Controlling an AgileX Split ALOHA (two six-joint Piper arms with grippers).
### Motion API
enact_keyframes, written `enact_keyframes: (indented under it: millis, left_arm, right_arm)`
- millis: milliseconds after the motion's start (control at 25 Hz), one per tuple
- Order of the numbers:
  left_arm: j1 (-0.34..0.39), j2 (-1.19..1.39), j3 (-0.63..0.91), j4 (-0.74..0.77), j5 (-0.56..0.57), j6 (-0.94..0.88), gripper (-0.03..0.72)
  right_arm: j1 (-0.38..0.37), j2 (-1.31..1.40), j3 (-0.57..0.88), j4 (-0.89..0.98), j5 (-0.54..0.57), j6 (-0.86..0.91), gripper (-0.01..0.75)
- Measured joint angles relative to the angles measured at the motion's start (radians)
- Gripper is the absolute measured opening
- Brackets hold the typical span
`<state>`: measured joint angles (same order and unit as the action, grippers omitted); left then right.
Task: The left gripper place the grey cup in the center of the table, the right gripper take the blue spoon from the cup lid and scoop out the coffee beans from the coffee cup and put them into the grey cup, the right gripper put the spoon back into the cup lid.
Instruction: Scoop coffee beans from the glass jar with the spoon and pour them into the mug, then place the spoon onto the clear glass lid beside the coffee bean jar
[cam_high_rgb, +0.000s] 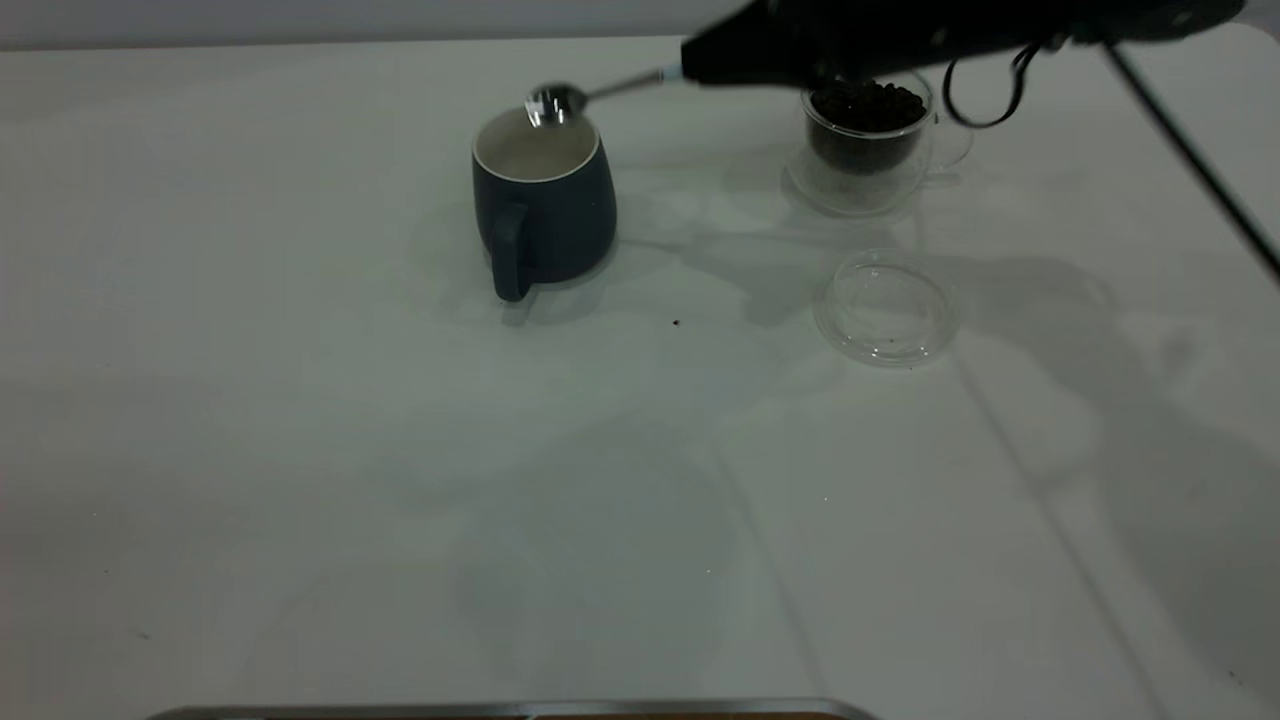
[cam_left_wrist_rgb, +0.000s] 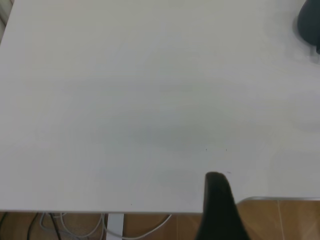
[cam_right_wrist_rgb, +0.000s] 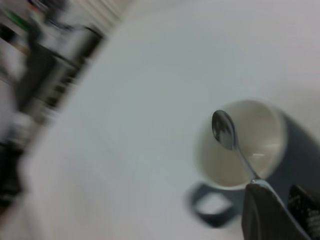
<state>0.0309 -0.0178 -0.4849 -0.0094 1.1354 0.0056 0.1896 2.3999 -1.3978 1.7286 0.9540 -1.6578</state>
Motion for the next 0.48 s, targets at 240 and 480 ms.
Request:
enact_keyframes:
  millis: [240,480]
  left_arm:
    - [0.0,0.0,0.0,0.0,0.0,0.003,0.567]
    - [0.0,0.0,0.0,0.0,0.0,0.003,0.567]
  right_arm:
    - [-0.11,-0.151,0.216,-0.019,0.076,0.272,0.103]
    - [-0.255,-0.193,0.495,0.055,0.068,0.252,0.103]
